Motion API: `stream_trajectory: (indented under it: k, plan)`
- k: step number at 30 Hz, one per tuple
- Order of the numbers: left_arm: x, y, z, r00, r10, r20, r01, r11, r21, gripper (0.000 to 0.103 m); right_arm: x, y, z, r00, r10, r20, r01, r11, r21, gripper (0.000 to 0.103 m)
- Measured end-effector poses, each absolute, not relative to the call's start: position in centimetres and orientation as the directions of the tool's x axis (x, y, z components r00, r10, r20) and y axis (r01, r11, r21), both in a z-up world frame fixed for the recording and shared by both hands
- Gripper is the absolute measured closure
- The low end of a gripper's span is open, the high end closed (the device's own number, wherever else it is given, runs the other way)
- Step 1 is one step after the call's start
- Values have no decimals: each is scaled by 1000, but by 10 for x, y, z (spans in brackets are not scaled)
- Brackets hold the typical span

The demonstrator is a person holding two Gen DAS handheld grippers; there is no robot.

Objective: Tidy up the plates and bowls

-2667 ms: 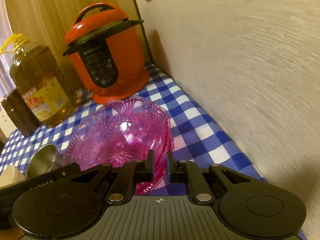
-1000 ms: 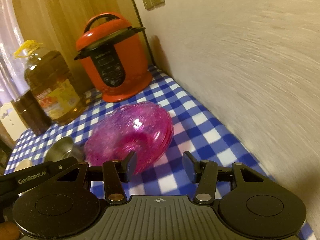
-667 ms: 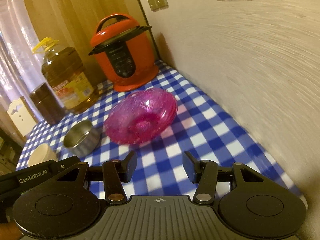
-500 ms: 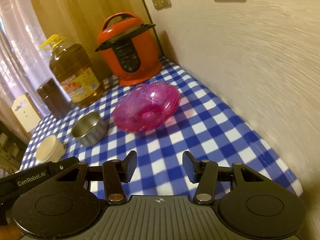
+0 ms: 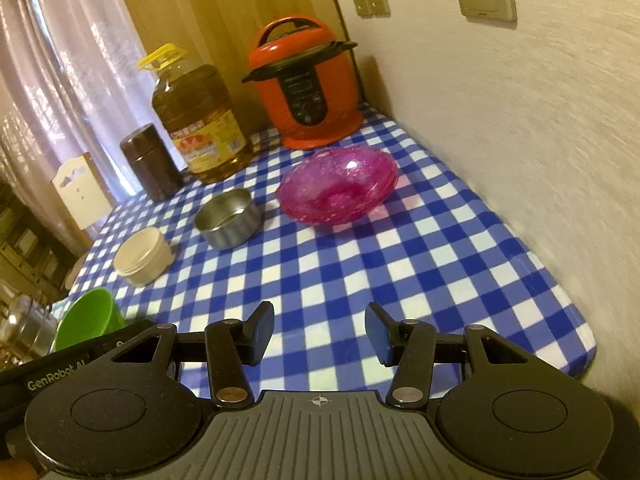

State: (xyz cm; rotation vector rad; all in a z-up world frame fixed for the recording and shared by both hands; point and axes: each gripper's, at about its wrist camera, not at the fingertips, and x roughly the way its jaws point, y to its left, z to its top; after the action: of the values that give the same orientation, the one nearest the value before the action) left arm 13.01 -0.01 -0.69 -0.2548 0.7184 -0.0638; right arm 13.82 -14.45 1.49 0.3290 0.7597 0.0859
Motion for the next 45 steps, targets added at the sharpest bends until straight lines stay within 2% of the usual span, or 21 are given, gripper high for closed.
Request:
stream_trajectory:
  k: [18, 45]
  plan:
    - [94, 34, -3, 750, -94, -655, -102, 962, -255, 62, 120, -111, 24, 709, 252, -658, -39, 946, 321, 52]
    - [99, 75, 3, 762, -41, -646, -180, 945, -272, 62, 135, -70, 24, 696, 313, -646, -131, 940, 315, 52]
